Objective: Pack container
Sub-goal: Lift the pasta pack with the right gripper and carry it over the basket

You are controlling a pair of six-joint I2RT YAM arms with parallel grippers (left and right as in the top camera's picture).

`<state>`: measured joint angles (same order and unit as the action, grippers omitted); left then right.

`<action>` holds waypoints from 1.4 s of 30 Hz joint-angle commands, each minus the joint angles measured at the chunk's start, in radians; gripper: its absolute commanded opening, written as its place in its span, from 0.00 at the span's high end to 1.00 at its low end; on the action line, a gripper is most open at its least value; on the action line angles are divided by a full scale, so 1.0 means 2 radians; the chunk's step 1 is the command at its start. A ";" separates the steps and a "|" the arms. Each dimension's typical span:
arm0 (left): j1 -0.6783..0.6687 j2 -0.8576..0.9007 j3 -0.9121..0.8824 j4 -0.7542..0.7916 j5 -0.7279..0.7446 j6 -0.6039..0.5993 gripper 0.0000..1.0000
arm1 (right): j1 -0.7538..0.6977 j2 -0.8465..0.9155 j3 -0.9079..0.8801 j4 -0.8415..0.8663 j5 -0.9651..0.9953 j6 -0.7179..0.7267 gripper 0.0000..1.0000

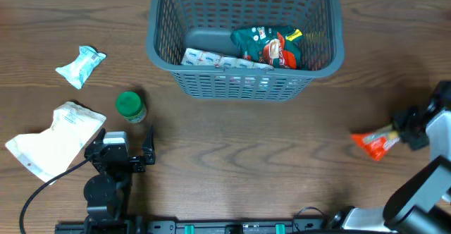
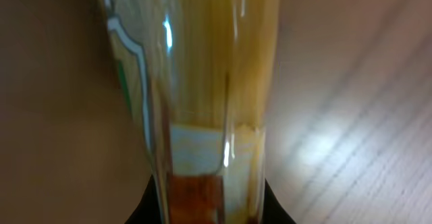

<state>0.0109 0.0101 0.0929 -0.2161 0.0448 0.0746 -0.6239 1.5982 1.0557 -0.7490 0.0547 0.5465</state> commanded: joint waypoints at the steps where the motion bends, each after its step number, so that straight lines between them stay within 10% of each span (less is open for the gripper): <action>1: -0.001 -0.003 -0.012 -0.004 -0.006 -0.005 0.01 | 0.021 -0.056 0.075 -0.010 -0.004 -0.043 0.99; 13: -0.001 -0.003 -0.012 -0.003 -0.006 -0.005 0.02 | 0.089 -0.087 0.253 -0.073 -0.131 -0.242 0.99; 28: -0.001 -0.003 -0.012 -0.003 -0.006 -0.005 0.01 | 0.244 -0.084 0.456 -0.105 -0.144 -0.326 0.99; 42: -0.001 -0.003 -0.012 -0.003 -0.006 -0.005 0.01 | 0.404 -0.026 0.504 -0.135 -0.175 -0.505 0.99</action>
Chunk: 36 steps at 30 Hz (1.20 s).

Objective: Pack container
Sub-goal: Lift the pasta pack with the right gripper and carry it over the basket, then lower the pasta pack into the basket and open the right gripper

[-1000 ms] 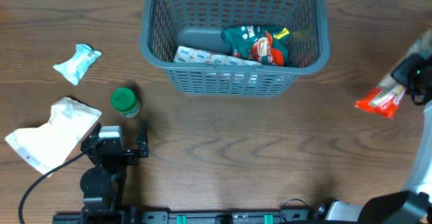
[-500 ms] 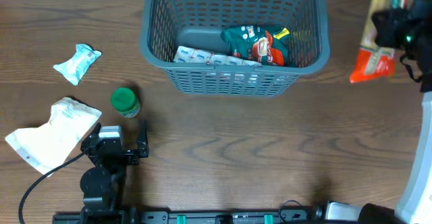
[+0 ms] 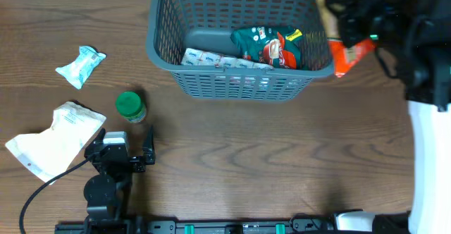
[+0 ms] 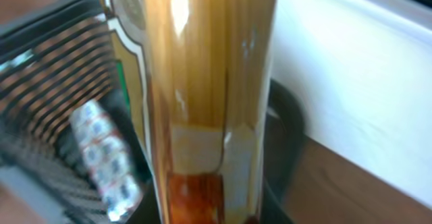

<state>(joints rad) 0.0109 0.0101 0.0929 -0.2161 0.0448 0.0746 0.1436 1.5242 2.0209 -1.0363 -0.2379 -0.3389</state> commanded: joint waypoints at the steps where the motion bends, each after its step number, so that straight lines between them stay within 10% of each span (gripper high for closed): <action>1: -0.001 -0.003 -0.012 -0.003 -0.006 -0.004 0.01 | 0.025 0.017 0.021 0.007 -0.044 -0.070 0.99; 25: -0.001 -0.003 -0.012 -0.003 -0.006 -0.005 0.01 | 0.033 0.078 0.029 -0.037 -0.155 -0.196 0.99; 36: -0.001 -0.003 -0.012 -0.003 -0.006 -0.005 0.01 | 0.051 0.124 0.124 -0.019 -0.027 -0.092 0.99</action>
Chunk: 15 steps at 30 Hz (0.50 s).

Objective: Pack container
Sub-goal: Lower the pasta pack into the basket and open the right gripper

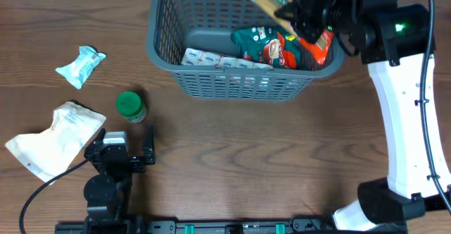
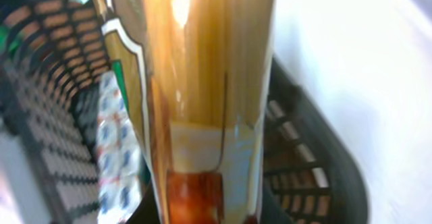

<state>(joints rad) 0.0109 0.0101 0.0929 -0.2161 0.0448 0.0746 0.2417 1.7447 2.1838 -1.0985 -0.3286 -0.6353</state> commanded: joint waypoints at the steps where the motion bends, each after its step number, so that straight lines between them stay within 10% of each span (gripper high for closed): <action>1: -0.001 -0.003 -0.012 -0.003 -0.006 -0.005 0.01 | 0.002 0.025 0.056 0.010 0.018 0.068 0.99; 15: -0.001 -0.003 -0.012 -0.003 -0.006 -0.005 0.02 | 0.003 0.148 0.118 -0.095 -0.058 -0.016 0.99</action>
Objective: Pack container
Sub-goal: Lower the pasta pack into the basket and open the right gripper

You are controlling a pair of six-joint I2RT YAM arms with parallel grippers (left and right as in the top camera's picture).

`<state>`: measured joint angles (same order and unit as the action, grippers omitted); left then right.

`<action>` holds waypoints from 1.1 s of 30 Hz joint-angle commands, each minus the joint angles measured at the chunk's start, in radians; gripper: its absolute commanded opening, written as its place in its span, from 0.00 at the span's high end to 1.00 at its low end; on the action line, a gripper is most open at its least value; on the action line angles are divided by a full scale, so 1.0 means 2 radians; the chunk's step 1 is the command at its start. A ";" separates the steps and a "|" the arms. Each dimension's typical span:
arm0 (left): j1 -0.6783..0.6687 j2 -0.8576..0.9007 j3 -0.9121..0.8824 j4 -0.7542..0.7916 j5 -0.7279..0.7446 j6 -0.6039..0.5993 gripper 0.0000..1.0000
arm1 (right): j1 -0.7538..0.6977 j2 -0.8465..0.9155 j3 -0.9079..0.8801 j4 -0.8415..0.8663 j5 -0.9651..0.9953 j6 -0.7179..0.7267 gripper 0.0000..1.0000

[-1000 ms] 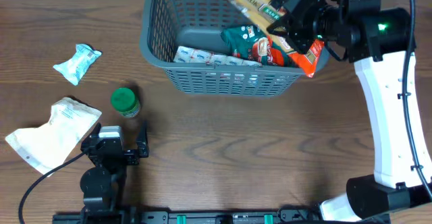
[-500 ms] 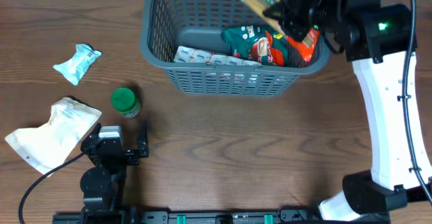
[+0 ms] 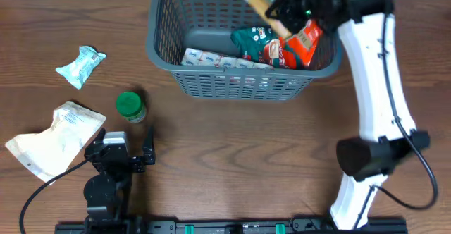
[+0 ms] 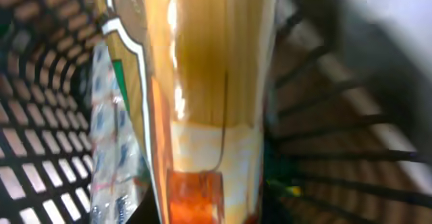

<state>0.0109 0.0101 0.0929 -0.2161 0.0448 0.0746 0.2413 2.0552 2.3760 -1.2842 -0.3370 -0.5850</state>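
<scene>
A long spaghetti packet, yellow with an orange-red end, hangs slanted over the right half of the grey mesh basket, with my right gripper shut on it. In the right wrist view the packet fills the middle, with the basket's mesh close behind it. A green and red snack bag and a white printed packet lie inside the basket. My left gripper rests low at the front left, holding nothing; its jaw state does not show.
On the table left of the basket lie a light-blue packet, a green-lidded jar and a white pouch. The right arm's white link runs down the right side to its base.
My right gripper with the spaghetti packet has shifted slightly left and lower into the basket; the wrist view now shows mesh walls on both sides. The left arm has not moved.
My right gripper was shut on the spaghetti packet lying on the table at the far right. Then it held the packet in the air by the basket's right rim, then over the basket's right half, and now lower among the basket walls.
</scene>
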 commanded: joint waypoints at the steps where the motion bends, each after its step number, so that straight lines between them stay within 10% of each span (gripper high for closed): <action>1: -0.001 -0.003 -0.012 -0.003 -0.006 -0.005 0.01 | 0.004 -0.004 0.022 -0.012 -0.058 -0.054 0.99; 29: -0.001 -0.003 -0.012 -0.003 -0.006 -0.005 0.01 | 0.008 -0.003 -0.049 -0.070 -0.069 -0.139 0.99; 33: -0.001 -0.003 -0.012 -0.004 -0.006 -0.005 0.01 | 0.008 -0.003 -0.049 -0.057 -0.069 -0.117 0.33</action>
<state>0.0109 0.0101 0.0929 -0.2161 0.0448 0.0746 0.2470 2.0918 2.2707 -1.4075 -0.4213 -0.8436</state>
